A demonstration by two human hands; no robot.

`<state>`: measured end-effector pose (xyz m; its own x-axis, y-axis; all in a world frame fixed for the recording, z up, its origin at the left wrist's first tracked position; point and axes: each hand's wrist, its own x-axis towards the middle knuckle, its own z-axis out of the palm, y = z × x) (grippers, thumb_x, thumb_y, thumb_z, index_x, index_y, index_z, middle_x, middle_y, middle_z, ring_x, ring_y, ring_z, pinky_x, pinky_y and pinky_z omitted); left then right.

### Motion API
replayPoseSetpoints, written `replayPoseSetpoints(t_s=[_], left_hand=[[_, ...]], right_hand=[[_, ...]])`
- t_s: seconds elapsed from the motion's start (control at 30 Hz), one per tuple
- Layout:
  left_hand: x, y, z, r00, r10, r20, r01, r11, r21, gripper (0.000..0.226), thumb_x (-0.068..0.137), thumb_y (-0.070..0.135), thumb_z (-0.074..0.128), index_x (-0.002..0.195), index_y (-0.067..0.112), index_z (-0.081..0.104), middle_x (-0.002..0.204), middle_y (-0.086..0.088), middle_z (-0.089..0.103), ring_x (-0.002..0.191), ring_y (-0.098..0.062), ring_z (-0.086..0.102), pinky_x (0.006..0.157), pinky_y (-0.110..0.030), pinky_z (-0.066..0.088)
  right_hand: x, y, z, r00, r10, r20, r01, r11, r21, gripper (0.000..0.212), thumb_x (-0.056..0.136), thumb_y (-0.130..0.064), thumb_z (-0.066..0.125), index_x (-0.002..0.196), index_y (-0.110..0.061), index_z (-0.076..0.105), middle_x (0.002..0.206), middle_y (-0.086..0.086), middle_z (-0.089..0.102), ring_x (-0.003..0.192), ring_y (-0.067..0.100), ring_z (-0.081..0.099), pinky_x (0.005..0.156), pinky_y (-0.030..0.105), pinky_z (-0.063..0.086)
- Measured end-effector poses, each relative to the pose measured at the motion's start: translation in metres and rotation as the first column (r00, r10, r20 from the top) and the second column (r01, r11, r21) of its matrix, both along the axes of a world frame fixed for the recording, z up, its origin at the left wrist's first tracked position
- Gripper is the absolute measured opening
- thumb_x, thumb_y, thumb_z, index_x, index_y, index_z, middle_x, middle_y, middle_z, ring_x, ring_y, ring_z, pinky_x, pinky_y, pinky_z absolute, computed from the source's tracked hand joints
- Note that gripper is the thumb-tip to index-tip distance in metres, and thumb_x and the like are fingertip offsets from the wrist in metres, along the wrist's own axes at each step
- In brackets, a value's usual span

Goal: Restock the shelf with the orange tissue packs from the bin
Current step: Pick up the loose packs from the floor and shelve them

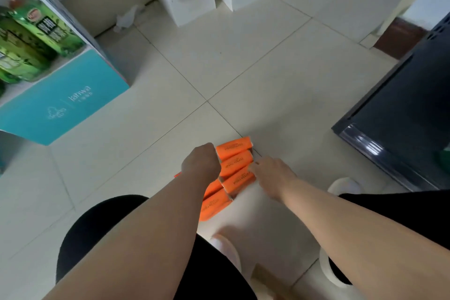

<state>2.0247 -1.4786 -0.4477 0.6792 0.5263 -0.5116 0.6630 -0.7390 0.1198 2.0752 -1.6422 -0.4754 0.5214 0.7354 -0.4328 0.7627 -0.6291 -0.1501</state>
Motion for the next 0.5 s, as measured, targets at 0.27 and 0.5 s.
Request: replayPoseSetpoints(t_s=[0.27, 0.5], left_hand=[[-0.002, 0.026, -0.031, 0.998, 0.067, -0.022, -0.067, 0.997, -0.037, 0.03, 0.089, 0.008, 0.048, 0.118, 0.017, 0.053, 0.115, -0.002, 0.06, 0.1, -0.022, 0.058, 0.07, -0.031, 0.043], [-0.012, 0.026, -0.039, 0.993, 0.038, -0.11, -0.043, 0.998, -0.039, 0.031, 0.09, 0.011, 0.051, 0.12, 0.018, 0.053, 0.117, -0.001, 0.059, 0.106, -0.022, 0.057, 0.074, -0.03, 0.045]], right_hand=[[-0.007, 0.027, -0.057, 0.999, 0.048, 0.002, -0.048, 0.999, -0.022, 0.039, 0.091, -0.007, 0.041, 0.127, -0.022, 0.045, 0.126, 0.008, 0.041, 0.12, 0.026, 0.039, 0.094, 0.037, 0.038], [-0.02, 0.045, -0.074, 0.992, 0.022, 0.124, -0.021, 1.0, -0.006, 0.024, 0.09, -0.016, 0.049, 0.114, -0.021, 0.049, 0.12, 0.005, 0.041, 0.113, 0.024, 0.041, 0.091, 0.038, 0.035]])
